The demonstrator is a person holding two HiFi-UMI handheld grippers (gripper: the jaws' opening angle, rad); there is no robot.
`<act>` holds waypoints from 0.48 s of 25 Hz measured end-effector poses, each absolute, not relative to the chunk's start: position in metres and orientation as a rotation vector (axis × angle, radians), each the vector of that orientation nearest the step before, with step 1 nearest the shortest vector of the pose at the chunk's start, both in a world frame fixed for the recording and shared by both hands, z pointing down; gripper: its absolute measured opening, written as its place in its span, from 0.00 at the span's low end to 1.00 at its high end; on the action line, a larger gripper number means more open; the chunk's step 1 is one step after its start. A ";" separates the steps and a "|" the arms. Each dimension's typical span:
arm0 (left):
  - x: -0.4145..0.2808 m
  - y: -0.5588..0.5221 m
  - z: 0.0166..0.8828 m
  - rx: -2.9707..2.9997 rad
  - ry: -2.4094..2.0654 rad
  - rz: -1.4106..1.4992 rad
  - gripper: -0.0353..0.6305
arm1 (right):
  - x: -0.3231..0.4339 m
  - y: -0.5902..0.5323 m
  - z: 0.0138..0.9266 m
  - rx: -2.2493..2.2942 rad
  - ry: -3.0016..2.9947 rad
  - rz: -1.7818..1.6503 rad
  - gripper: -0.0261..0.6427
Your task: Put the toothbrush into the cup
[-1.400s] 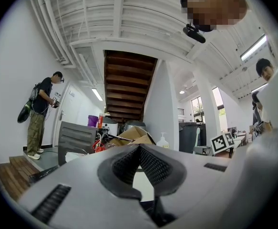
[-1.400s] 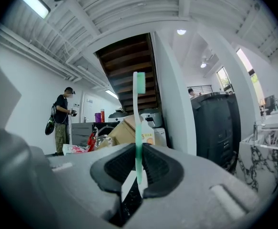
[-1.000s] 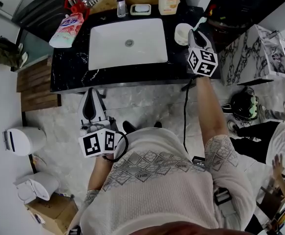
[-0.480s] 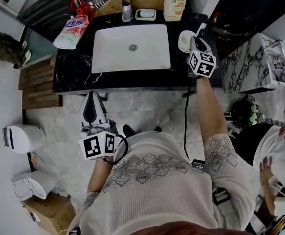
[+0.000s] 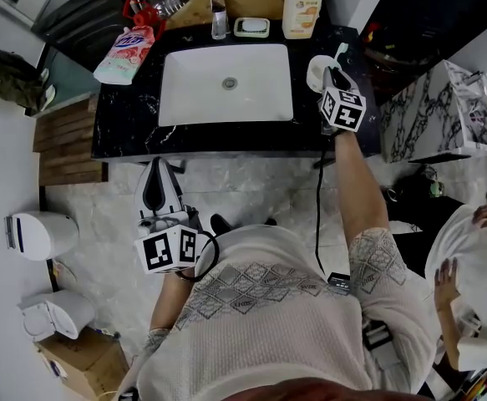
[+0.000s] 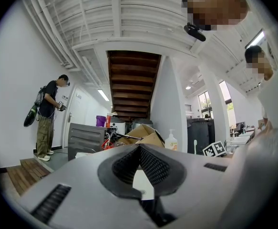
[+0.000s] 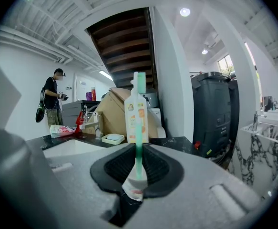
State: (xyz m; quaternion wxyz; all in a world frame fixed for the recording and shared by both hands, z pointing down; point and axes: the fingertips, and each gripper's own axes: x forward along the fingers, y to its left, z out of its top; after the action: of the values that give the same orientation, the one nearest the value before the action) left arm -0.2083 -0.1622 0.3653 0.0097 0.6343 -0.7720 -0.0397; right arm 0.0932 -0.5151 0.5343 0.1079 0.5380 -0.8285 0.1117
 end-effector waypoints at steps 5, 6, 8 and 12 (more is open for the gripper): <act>-0.212 -0.159 0.367 1.975 -2.416 -0.130 0.05 | 0.092 -0.513 0.542 1.575 -2.407 0.337 0.11; -0.213 -0.159 0.367 1.974 -2.415 -0.131 0.05 | 0.092 -0.512 0.542 1.577 -2.405 0.339 0.11; -0.212 -0.158 0.367 1.973 -2.414 -0.135 0.05 | 0.093 -0.512 0.542 1.579 -2.404 0.344 0.11; -0.212 -0.157 0.368 1.969 -2.415 -0.132 0.05 | 0.093 -0.512 0.542 1.570 -2.410 0.356 0.14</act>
State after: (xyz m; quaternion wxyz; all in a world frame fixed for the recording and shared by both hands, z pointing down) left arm -0.2122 -0.1574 0.3677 0.0115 0.6314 -0.7743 -0.0422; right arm 0.0928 -0.5117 0.5421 0.1215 0.5377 -0.8254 0.1219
